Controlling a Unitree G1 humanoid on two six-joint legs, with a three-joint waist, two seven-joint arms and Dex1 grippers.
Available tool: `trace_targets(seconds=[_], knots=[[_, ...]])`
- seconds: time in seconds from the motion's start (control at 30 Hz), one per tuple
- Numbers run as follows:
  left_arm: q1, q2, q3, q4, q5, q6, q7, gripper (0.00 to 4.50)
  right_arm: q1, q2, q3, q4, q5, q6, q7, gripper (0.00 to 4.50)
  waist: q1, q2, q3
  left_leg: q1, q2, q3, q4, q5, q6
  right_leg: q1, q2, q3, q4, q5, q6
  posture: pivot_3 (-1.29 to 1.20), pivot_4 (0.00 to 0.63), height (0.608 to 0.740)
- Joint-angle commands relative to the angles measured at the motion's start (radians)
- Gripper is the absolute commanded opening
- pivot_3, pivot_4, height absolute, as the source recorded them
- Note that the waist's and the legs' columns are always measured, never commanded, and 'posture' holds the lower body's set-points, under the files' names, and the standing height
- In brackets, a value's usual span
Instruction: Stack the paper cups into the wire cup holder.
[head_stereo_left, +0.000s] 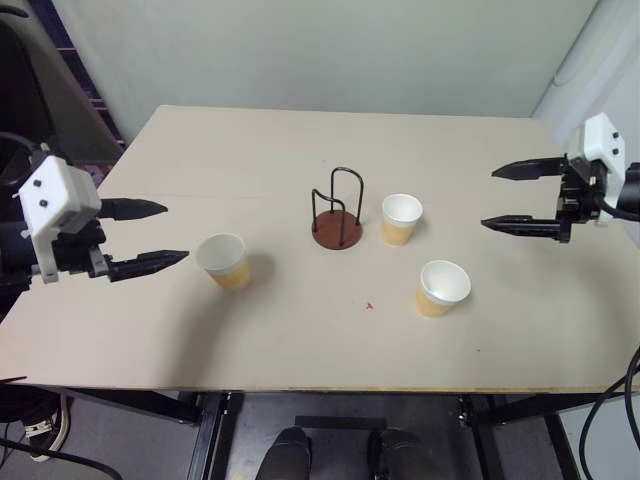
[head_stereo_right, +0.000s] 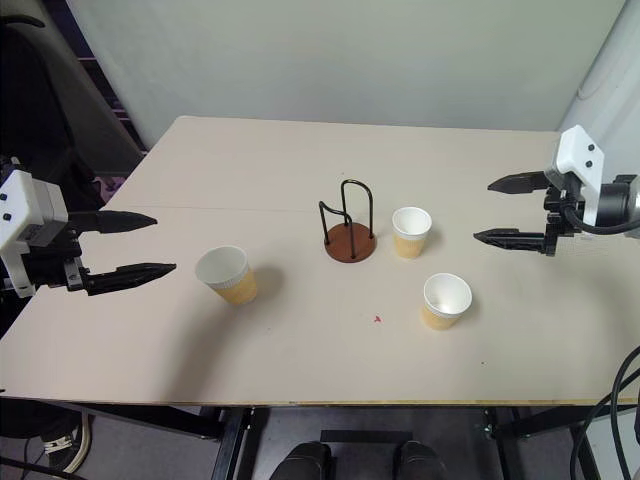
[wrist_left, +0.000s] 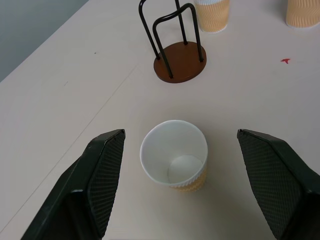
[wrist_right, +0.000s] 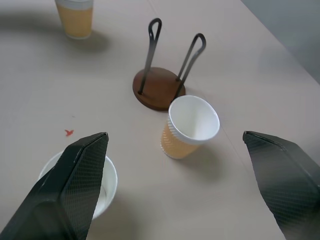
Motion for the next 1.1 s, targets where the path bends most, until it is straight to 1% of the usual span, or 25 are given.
trace_targets(seconds=[0.03,0.23,0.3,0.37,0.4,0.43,0.53,0.63,0.7,0.73,0.83,0.93,1.1], knots=[[-0.018,0.004,0.011,-0.006,0.003,-0.014,0.008,3.82,-0.015,-0.007,-0.023,-0.028,0.020,0.003,0.008,4.50,0.000,0.000,0.000,0.000,0.000,0.000,0.000,0.000,0.000,0.000,0.000,0.000,0.000,0.000,0.000,0.00,0.150,0.740],[-0.020,-0.007,0.010,-0.009,0.005,-0.018,0.028,3.82,-0.033,-0.005,-0.013,-0.016,0.012,-0.001,0.004,4.50,0.000,0.000,0.000,0.000,0.000,0.000,0.000,0.000,0.000,0.000,0.000,0.000,0.000,0.000,0.000,0.00,0.150,0.740],[-0.052,-0.016,-0.009,-0.004,0.004,-0.025,0.044,3.82,-0.032,-0.007,-0.016,-0.017,0.012,-0.001,0.002,4.50,0.000,0.000,0.000,0.000,0.000,0.000,0.000,0.000,0.000,0.000,0.000,0.000,0.000,0.000,0.000,0.00,0.150,0.740],[-0.118,-0.031,-0.047,0.013,0.007,-0.030,0.072,3.82,-0.029,-0.007,-0.022,-0.021,0.014,0.001,-0.004,4.50,0.002,0.000,0.000,0.000,0.000,0.000,0.000,0.000,0.000,0.000,0.000,0.000,0.000,0.000,0.000,0.00,0.150,0.740],[-0.174,-0.051,-0.088,0.027,0.020,-0.040,0.091,3.82,-0.025,-0.006,-0.025,-0.025,0.016,0.001,-0.008,4.50,0.006,0.000,0.000,0.000,0.000,0.000,0.000,0.001,0.000,0.000,0.000,0.000,0.000,0.000,0.000,0.00,0.150,0.740],[-0.249,-0.082,-0.152,0.053,0.053,-0.052,0.120,3.82,-0.023,-0.004,-0.028,-0.029,0.018,0.002,-0.014,4.50,0.010,0.000,0.000,0.000,0.000,0.000,0.000,0.001,-0.001,0.000,0.000,0.000,0.000,0.000,0.000,0.00,0.150,0.740],[-0.414,-0.169,-0.302,0.139,0.155,-0.073,0.186,3.82,-0.018,-0.002,-0.037,-0.048,0.026,0.012,-0.026,4.50,0.017,0.001,0.000,0.001,0.000,0.000,0.001,0.002,0.000,0.002,0.000,0.000,0.000,0.001,-0.001,0.00,0.150,0.740],[-0.525,-0.259,-0.413,0.246,0.266,-0.103,0.249,3.82,-0.005,-0.009,-0.056,-0.078,0.040,0.028,-0.038,4.50,0.019,0.001,0.000,0.002,-0.001,0.001,0.001,0.003,0.001,0.003,-0.001,0.000,0.000,0.001,-0.001,0.00,0.150,0.740],[-0.592,-0.337,-0.478,0.325,0.309,-0.110,0.269,3.82,0.023,-0.020,-0.079,-0.109,0.051,0.044,-0.054,4.50,0.019,0.001,0.000,0.001,-0.001,0.002,0.001,0.003,0.001,0.003,-0.001,0.000,-0.001,0.005,0.006,0.00,0.150,0.740],[-0.614,-0.369,-0.505,0.358,0.325,-0.122,0.267,3.82,0.038,-0.025,-0.091,-0.127,0.056,0.052,-0.064,4.50,0.019,0.001,0.000,0.001,-0.001,0.003,0.001,0.003,0.001,0.003,-0.001,0.000,-0.001,0.006,0.007,0.00,0.150,0.740],[-0.667,-0.454,-0.544,0.430,0.330,-0.135,0.232,3.82,0.098,-0.044,-0.136,-0.179,0.072,0.079,-0.088,4.50,0.023,0.001,0.000,-0.001,-0.001,0.004,0.002,0.007,-0.005,0.002,-0.001,0.000,-0.003,0.007,0.009,0.00,0.150,0.740],[-0.702,-0.501,-0.560,0.476,0.335,-0.149,0.207,3.82,0.145,-0.061,-0.172,-0.216,0.083,0.099,-0.109,4.50,0.023,0.001,0.000,-0.004,-0.001,0.007,0.002,0.007,-0.007,0.002,-0.001,0.000,-0.003,0.008,0.012,0.00,0.150,0.740],[-0.784,-0.615,-0.623,0.618,0.423,-0.179,0.269,3.82,0.201,-0.076,-0.222,-0.273,0.108,0.129,-0.140,4.50,0.028,0.001,0.000,-0.005,-0.002,0.012,0.005,0.007,-0.007,0.002,0.000,0.000,-0.006,0.007,0.016,0.00,0.150,0.740]])
